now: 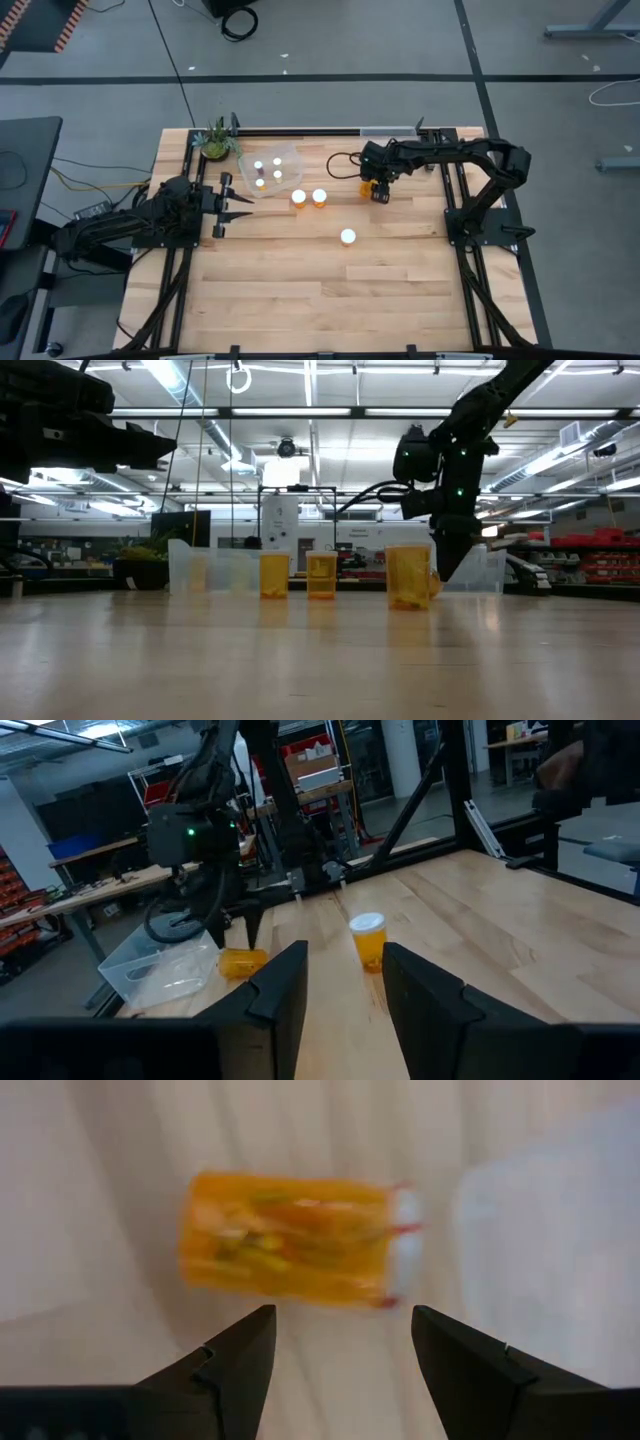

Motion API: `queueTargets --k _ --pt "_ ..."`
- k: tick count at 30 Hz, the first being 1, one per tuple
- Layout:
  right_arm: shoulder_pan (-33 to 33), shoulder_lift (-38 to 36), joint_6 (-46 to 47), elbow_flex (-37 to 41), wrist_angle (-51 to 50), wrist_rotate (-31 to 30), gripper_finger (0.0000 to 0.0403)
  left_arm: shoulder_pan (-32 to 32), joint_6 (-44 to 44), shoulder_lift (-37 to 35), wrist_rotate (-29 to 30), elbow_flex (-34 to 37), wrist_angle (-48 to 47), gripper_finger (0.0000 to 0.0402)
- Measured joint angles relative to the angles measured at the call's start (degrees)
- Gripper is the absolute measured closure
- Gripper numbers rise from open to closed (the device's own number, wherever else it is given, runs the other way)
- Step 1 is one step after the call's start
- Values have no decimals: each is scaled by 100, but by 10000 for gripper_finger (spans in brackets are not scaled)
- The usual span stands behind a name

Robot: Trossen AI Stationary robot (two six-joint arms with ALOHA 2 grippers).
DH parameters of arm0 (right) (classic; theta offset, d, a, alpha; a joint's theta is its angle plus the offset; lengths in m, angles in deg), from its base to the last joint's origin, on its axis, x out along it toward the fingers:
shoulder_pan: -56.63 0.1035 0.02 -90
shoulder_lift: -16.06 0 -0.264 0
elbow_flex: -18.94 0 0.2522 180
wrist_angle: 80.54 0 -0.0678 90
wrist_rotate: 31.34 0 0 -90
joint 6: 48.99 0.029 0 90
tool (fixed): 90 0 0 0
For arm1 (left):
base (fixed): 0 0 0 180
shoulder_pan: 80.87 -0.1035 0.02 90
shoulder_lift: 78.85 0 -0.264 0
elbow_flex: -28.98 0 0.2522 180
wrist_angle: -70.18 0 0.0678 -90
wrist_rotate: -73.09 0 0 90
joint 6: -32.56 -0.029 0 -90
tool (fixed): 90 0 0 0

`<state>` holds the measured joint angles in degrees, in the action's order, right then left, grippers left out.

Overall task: Pick and place medicine bottles into bin by pill shape (circle, oval)
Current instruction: Put the orange large pill bottle into the right transparent bin

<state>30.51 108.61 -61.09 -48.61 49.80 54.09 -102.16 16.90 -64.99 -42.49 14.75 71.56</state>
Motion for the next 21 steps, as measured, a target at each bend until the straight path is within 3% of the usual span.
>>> queueTargets --k 5,11,21 --pt "17 0 -171 321 434 547 162 -1 0 1 1 0 -1 265" --pt "164 0 -129 473 745 618 162 0 -1 0 1 0 -1 267" --pt "975 0 637 473 737 646 162 1 -2 -1 1 0 1 255"
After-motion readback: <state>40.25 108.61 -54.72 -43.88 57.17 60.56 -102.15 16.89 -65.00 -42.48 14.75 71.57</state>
